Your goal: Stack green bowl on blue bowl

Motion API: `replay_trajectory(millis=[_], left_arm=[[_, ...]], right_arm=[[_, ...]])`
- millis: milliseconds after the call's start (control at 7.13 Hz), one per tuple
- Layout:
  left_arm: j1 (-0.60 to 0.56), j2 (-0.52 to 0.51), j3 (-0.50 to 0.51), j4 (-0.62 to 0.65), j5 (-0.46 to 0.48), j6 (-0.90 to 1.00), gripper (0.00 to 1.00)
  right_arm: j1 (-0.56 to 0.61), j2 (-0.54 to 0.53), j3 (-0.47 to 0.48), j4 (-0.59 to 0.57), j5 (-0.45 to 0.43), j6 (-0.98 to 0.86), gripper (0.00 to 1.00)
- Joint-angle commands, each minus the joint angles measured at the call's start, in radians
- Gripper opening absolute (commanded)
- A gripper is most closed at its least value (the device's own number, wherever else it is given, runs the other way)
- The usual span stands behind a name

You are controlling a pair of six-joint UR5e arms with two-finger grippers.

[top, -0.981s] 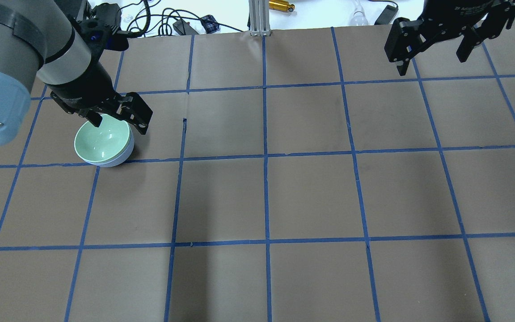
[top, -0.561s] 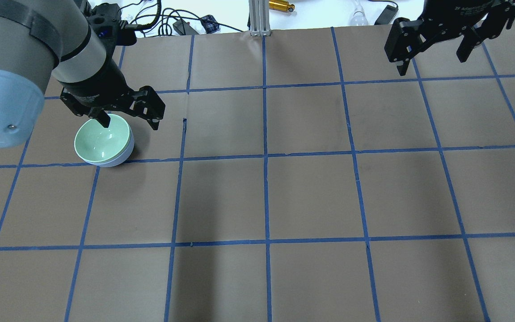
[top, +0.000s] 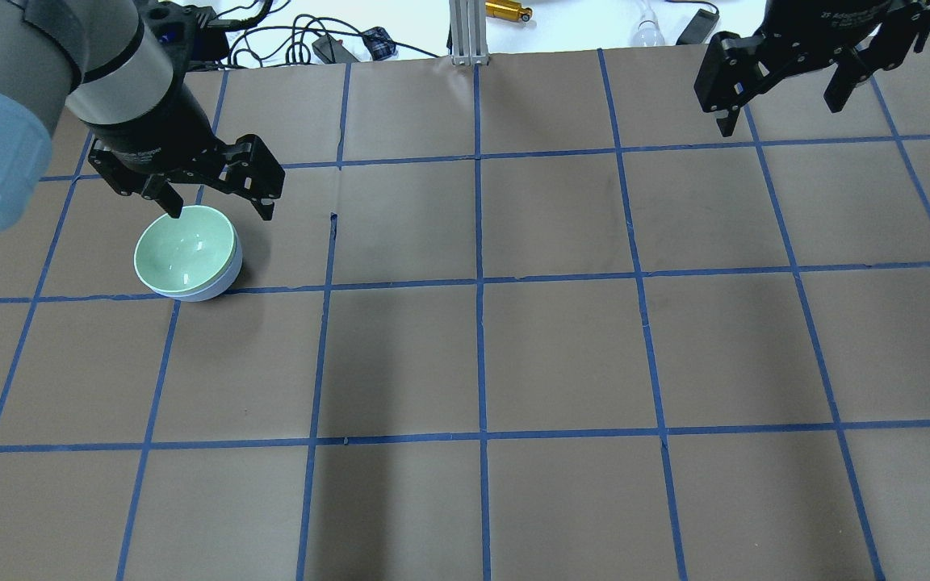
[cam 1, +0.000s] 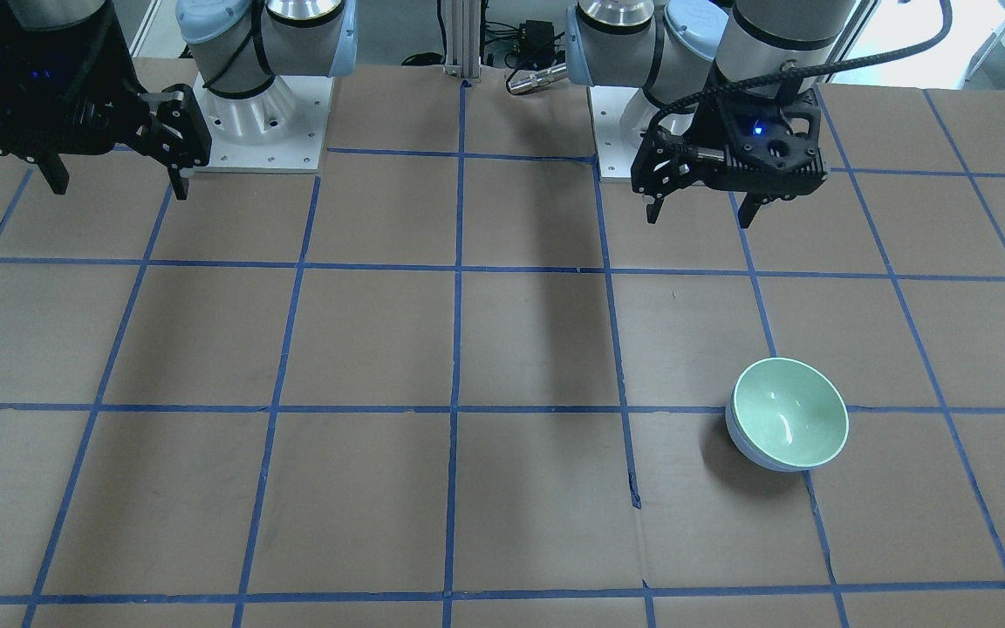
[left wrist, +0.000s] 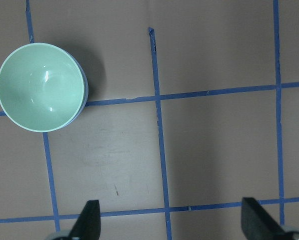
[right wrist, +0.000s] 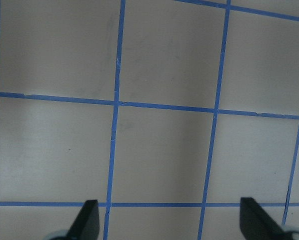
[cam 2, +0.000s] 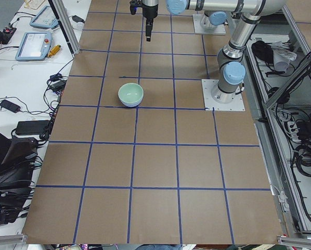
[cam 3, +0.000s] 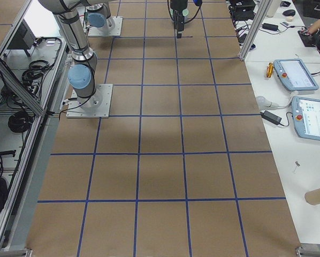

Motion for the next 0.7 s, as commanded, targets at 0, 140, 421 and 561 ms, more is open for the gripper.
replay_trajectory(millis=[0,140,421,561], left_arm=[[0.014,-0.004,0.009,-0.001,-0.002,0.000,1.00],[0.012,-0.004,0.007,-0.003,0.001,0.000,1.00],[0.006,-0.001,0.009,-0.003,0.001,-0.001,1.00],[0.003,0.001,0.009,-0.003,0.001,-0.004,1.00]], right_arm=[[0.000,0.000,0.000,0.000,0.000,0.000,1.00],[0.000,0.000,0.000,0.000,0.000,0.000,1.00],[0.000,0.000,0.000,0.000,0.000,0.000,1.00],[0.000,0.000,0.000,0.000,0.000,0.000,1.00]])
